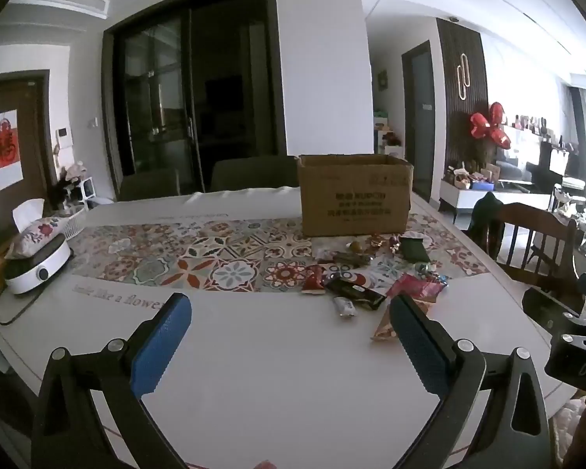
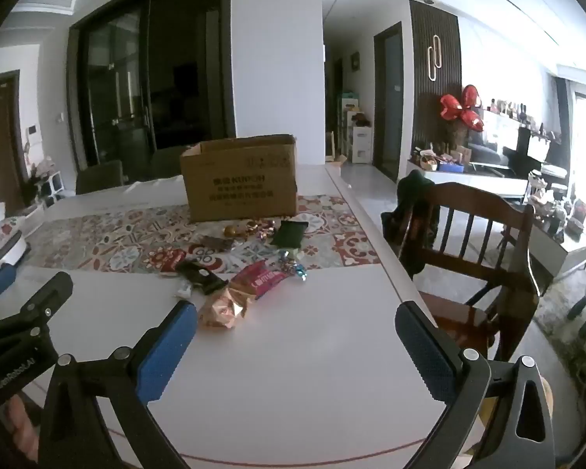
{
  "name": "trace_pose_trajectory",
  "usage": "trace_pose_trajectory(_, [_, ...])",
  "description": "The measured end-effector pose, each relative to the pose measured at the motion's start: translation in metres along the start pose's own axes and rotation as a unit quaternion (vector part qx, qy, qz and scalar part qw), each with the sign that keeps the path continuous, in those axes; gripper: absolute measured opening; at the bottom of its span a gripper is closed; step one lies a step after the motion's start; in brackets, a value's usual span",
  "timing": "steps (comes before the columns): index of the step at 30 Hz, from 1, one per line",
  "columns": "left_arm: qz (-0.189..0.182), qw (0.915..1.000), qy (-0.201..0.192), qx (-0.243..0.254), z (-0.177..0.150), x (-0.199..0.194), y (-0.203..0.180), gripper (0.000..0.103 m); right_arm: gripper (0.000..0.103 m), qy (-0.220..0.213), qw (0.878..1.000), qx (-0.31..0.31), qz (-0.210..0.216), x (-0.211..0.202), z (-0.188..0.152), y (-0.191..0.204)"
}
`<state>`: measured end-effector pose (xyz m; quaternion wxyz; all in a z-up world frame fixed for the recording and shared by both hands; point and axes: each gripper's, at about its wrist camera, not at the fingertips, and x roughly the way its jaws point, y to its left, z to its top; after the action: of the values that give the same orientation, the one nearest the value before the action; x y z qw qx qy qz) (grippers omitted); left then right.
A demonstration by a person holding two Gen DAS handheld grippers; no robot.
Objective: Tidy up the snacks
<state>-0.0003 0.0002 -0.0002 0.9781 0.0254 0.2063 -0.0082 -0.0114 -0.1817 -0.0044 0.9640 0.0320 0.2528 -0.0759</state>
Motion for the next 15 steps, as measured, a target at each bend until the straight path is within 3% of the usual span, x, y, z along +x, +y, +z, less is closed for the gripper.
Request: trace_pose_trajectory(15, [0.002,1.0000,-0.002,0.004,0.0015,-0.0042,0.0005,0.103,0.102,-0.002,1.000,0.001,0.001,-0.0014,-0.0001,-0.0001])
